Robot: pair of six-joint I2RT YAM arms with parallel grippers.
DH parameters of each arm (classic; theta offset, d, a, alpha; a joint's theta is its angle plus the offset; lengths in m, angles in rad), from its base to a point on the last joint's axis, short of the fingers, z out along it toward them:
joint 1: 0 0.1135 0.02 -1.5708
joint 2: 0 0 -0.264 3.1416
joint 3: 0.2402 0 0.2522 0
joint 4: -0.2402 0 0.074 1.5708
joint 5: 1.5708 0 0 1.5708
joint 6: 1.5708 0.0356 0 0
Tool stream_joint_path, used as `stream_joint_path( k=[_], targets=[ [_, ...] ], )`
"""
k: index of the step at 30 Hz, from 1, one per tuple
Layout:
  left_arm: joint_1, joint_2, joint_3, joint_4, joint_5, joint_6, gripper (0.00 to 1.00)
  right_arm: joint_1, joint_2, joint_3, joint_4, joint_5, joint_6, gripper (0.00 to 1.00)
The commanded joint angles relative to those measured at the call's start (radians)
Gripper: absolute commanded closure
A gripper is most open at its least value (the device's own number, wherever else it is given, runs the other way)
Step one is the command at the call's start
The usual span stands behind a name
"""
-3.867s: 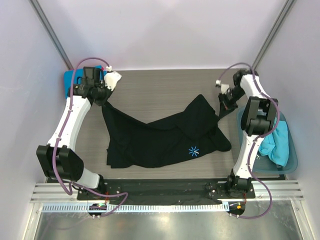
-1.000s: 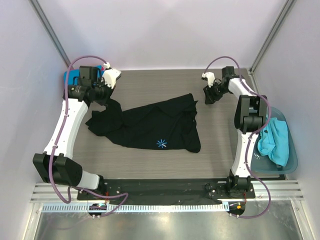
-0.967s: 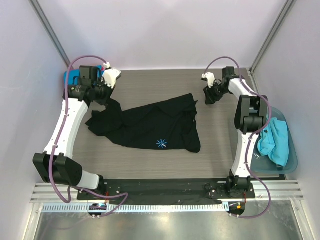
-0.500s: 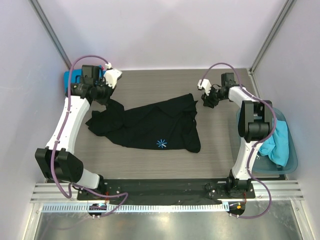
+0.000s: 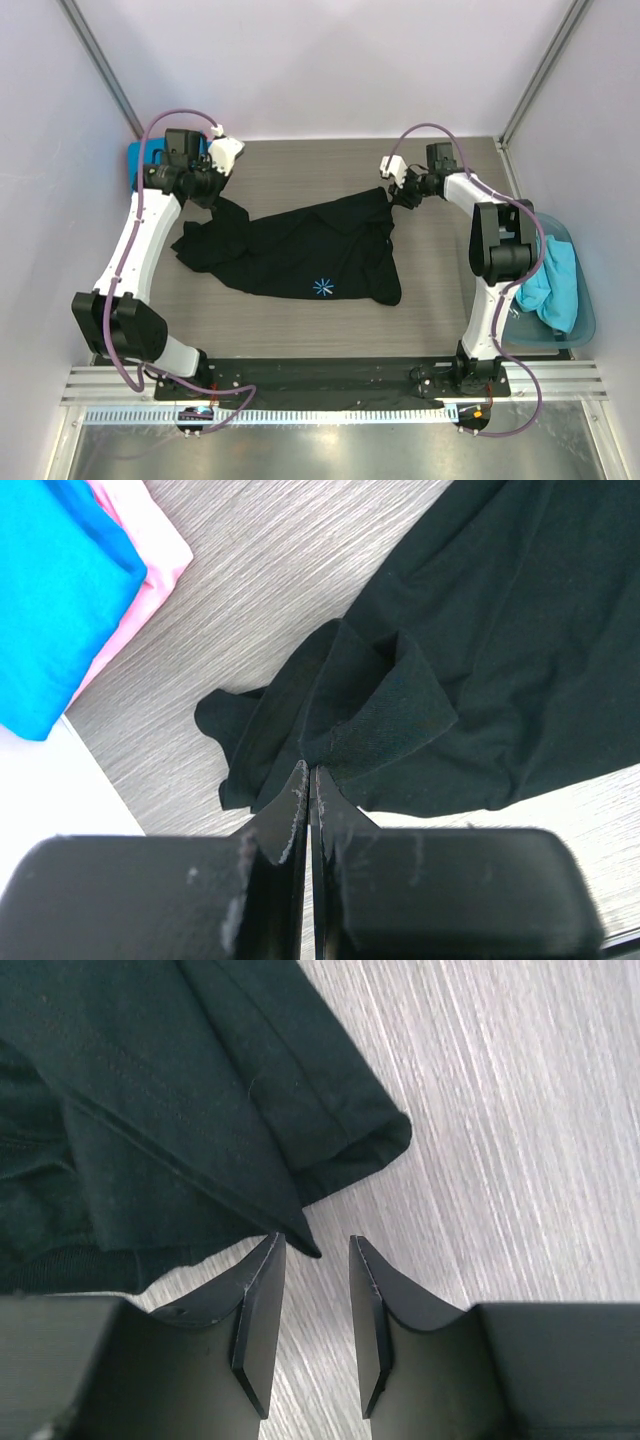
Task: Fold and stack the t-shirts
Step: Flatten the tshirt out
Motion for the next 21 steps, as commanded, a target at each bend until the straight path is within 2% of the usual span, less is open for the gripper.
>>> stream_joint_path(
  k=[1, 8, 14, 21],
  targets=[
    [0.005, 0.003, 0.028, 0.032, -0.016, 0.011, 1.0, 0.007, 0.006, 0.049, 0.026, -0.024, -0.002, 0.62],
    [0.005, 0.02, 0.044, 0.035, -0.022, 0.011, 1.0, 0.011, 0.014, 0.072, -0.058, -0.013, -0.074, 0.63],
    [0.005, 0.034, 0.051, 0.04, -0.024, 0.011, 1.0, 0.011, -0.025, 0.013, -0.121, 0.007, -0.232, 0.64],
    [0.003, 0.057, 0.074, 0.041, -0.025, 0.004, 1.0, 0.02, -0.009, 0.012, -0.106, 0.005, -0.243, 0.63]
  ],
)
